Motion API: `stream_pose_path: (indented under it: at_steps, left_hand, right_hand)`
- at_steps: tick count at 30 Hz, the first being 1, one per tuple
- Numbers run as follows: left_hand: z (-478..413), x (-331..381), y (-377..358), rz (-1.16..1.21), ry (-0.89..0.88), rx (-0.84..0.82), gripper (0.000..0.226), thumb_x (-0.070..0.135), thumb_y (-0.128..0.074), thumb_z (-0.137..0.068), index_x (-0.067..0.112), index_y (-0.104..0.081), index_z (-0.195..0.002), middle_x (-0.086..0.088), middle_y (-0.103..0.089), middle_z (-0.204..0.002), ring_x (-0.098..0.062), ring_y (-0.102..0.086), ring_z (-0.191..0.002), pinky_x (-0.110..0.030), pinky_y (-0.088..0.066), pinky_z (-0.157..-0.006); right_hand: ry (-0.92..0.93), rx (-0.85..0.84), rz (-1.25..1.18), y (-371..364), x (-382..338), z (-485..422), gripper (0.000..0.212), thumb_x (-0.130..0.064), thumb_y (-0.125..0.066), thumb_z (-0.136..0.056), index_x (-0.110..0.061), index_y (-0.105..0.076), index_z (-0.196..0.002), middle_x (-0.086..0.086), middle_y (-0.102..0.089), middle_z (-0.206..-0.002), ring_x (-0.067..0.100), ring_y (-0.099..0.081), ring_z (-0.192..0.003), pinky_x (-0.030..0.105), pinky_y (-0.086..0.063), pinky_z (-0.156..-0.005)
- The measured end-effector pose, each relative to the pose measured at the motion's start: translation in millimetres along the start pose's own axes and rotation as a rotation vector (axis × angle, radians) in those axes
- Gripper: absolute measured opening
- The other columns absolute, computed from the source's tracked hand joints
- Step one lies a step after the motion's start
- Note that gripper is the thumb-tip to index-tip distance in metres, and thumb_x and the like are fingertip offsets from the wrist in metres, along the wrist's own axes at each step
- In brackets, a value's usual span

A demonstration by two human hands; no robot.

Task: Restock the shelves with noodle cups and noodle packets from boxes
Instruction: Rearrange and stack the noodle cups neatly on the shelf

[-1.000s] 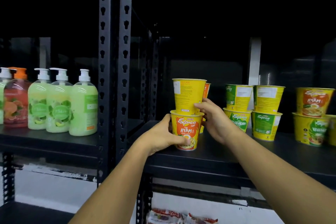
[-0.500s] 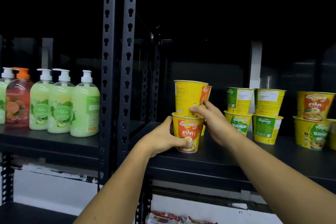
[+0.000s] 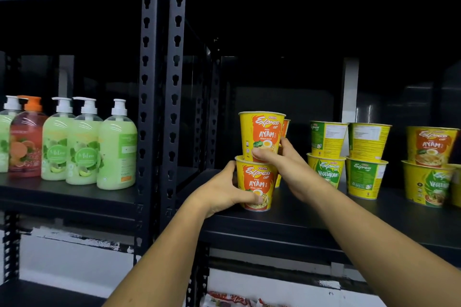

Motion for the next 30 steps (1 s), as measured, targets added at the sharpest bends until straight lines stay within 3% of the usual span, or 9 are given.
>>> stream_pose_path:
  at_steps: [3,8,15,19,25,30]
  left_hand:
    - [0.1,0.2,-0.3,-0.002,0.007,0.002,0.091,0.032,-0.098,-0.064,0.037,-0.044,-0.137,0.012,-0.07,-0.121,-0.009,-0.069,-0.11,-0.039,-0.056,-0.102]
    - [0.3,-0.8,-0.3,-0.004,0.011,0.006,0.092,0.032,-0.098,-0.064,0.036,-0.044,-0.138,0.011,-0.069,-0.122,-0.009,-0.069,-0.111,-0.04,-0.056,-0.103]
    - [0.2,-0.2,-0.4,-0.005,0.011,0.007,0.093,0.032,-0.097,-0.066,0.036,-0.042,-0.14,0.011,-0.068,-0.123,-0.01,-0.068,-0.112,-0.041,-0.056,-0.103]
    - [0.6,0.7,-0.3,-0.002,0.008,0.003,0.091,0.031,-0.097,-0.068,0.036,-0.042,-0.141,0.011,-0.068,-0.124,-0.01,-0.068,-0.112,-0.038,-0.057,-0.101]
    - [-0.4,-1.3,-0.2,-0.001,0.005,0.005,0.093,0.035,-0.098,-0.064,0.037,-0.043,-0.139,0.011,-0.068,-0.125,-0.012,-0.068,-0.113,-0.04,-0.057,-0.101]
    - [0.3,-0.5,-0.5,0.009,0.004,0.001,0.092,0.033,-0.098,-0.065,0.036,-0.043,-0.14,0.011,-0.068,-0.124,-0.01,-0.068,-0.112,-0.039,-0.057,-0.101]
  right_hand:
    - [-0.03,-0.001,0.004,-1.2,-1.0,-1.0,0.084,-0.057,-0.078,-0.066,-0.035,-0.048,-0.141,-0.006,-0.068,-0.125,0.018,-0.067,-0.113,0.047,-0.052,-0.102]
    - [-0.02,0.019,-0.02,-1.5,-1.2,0.8,0.066,-0.043,-0.08,-0.082,-0.032,-0.049,-0.14,-0.006,-0.069,-0.123,0.018,-0.067,-0.112,0.044,-0.053,-0.099]
    - [-0.025,0.033,0.031,-3.3,1.1,2.6,0.106,-0.064,-0.086,-0.053,-0.036,-0.04,-0.145,-0.006,-0.065,-0.128,0.018,-0.067,-0.113,0.05,-0.054,-0.101]
    - [-0.023,0.038,0.042,-2.8,2.2,2.3,0.099,-0.061,-0.085,-0.059,-0.035,-0.042,-0.144,-0.007,-0.066,-0.127,0.017,-0.068,-0.112,0.05,-0.054,-0.101]
    - [-0.038,0.056,0.059,-2.7,1.5,2.8,0.114,-0.067,-0.087,-0.051,-0.035,-0.037,-0.148,-0.007,-0.064,-0.129,0.018,-0.068,-0.112,0.05,-0.055,-0.1]
    - [-0.032,0.038,0.057,-0.8,1.1,5.0,0.111,-0.066,-0.091,-0.054,-0.034,-0.039,-0.147,-0.007,-0.065,-0.128,0.017,-0.068,-0.112,0.05,-0.054,-0.101]
Point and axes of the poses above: each hand's wrist, its own z-axis away from the middle knuckle, its own y-axis out of the back of the hand, x = y × z, the point moved 1 cm from there along -z, towards the middle knuckle
